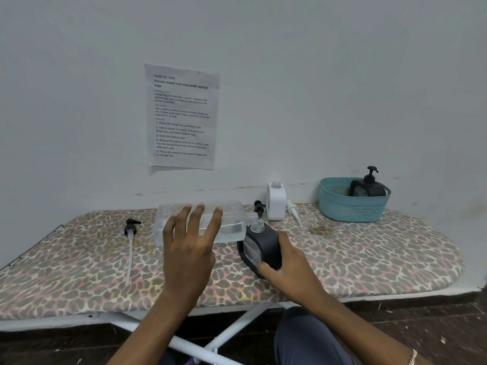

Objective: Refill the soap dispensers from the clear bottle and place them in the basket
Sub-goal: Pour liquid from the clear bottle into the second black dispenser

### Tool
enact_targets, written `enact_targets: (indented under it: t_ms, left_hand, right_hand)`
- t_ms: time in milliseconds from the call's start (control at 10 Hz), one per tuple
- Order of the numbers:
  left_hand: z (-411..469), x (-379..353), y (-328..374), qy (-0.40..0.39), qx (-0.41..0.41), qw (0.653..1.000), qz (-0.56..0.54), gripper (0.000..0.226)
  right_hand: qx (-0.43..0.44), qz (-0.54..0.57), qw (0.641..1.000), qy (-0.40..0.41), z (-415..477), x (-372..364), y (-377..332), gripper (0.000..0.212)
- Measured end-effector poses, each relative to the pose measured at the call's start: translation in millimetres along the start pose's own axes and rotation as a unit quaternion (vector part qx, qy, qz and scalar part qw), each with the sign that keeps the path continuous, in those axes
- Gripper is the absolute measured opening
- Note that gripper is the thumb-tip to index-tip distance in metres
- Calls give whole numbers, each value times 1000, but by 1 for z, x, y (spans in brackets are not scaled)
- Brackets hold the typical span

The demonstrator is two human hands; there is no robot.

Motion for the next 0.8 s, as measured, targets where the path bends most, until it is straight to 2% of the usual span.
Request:
enact_targets:
  t_ms: [800]
  left_hand:
    - [-1, -1, -1, -2, 0, 1000, -5, 84]
  right_hand:
    - [-3, 5, 1000, -7, -1, 1, -1, 48]
Point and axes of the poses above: each hand's wrist, its own z-axis towards the middle knuckle, its own x-axis out of the back of the hand, y = z × x, the point moved 5 cm from there along z, towards the middle knuckle, and after that the axes turned 14 degrees about y, right-handed, at the moved point
